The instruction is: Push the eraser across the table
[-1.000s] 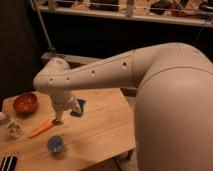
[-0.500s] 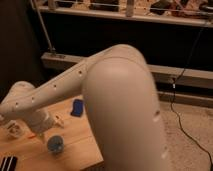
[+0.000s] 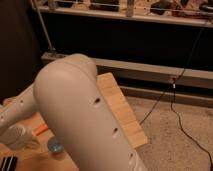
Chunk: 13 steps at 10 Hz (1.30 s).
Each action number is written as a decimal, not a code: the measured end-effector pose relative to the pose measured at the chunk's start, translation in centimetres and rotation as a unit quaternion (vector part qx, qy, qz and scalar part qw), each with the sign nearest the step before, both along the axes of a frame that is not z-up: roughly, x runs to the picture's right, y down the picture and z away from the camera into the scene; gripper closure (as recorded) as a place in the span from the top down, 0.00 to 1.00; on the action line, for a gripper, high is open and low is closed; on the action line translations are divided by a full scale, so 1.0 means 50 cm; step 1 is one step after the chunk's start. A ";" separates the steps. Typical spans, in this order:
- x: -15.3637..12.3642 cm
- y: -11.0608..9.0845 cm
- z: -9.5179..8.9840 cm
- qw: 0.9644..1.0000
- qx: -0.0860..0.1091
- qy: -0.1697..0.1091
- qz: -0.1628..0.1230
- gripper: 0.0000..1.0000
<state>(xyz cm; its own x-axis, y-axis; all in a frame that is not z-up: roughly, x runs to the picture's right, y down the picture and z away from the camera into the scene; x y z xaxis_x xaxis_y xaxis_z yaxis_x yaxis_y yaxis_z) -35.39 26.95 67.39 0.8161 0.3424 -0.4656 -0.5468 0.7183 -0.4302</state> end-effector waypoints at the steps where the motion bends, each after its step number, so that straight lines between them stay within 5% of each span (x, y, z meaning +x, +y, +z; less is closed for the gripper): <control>1: -0.021 0.010 0.008 1.000 -0.002 -0.008 -0.005 0.04; 4: -0.087 0.023 0.055 0.999 0.003 -0.051 -0.001 0.00; 7: -0.088 0.057 0.089 0.998 0.000 -0.066 -0.020 0.00; 13: -0.097 0.094 0.075 0.995 -0.003 -0.083 -0.055 0.00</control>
